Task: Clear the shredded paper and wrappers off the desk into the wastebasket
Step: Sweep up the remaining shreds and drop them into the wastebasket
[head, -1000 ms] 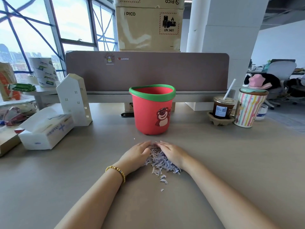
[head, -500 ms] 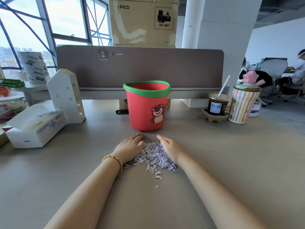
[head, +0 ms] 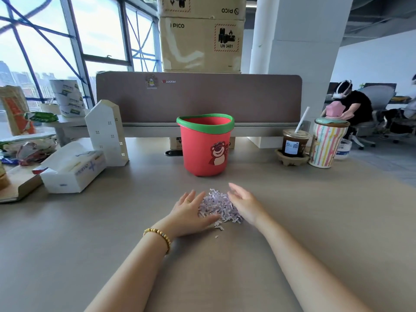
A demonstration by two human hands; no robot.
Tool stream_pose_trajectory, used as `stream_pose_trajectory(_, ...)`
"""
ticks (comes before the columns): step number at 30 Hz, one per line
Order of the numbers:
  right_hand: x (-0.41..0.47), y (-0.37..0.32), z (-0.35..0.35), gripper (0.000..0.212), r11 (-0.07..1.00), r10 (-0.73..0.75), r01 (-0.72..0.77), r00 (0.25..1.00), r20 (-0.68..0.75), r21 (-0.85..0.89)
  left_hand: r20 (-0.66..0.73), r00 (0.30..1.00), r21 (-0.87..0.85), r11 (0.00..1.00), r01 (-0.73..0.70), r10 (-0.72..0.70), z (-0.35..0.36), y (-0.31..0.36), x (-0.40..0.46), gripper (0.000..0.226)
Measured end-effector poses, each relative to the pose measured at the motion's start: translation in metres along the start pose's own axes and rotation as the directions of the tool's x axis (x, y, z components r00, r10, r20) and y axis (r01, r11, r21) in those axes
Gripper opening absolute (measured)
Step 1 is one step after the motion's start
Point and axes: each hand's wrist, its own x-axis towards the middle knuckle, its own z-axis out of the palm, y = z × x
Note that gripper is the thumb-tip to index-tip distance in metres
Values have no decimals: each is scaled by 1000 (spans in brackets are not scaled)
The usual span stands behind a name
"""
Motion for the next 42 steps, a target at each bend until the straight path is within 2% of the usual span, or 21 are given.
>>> stream_pose_trajectory(2,-7,-3,-4,62,998,18,-12,994,107,-60,-43,999,61,998,-31,34,5,-2,-3,87)
stream_pose_trajectory(5,-14,-3,-10,77,952,30,35,978,208,-303,-125,989,66,996,-67,75,9,-4,-3,80)
stream_pose_trajectory(10,-11,-2,-2,80,854,-14,83,991,137,-513,-262,964,112,994,-15,44,12,-5,2,66)
stream_pose_trajectory(14,-8,-1,8,66,777,-105,118,993,57,-618,-270,958,122,991,-62,93,12,-5,8,48)
stream_pose_trajectory(18,-9,0,13,49,780,-190,166,981,24,-604,-255,958,85,990,-111,129,12,-2,7,39)
stream_pose_trajectory(27,-11,-1,17,25,779,-259,207,966,-4,-591,-335,936,218,975,-36,109,14,5,0,26)
stream_pose_trajectory(35,-9,0,14,42,796,-236,186,972,-12,-576,-350,934,142,990,-20,69,11,8,-4,30)
stream_pose_trajectory(42,-9,-6,14,25,812,-293,204,953,-79,-548,-460,884,79,995,-56,87,9,11,-6,26)
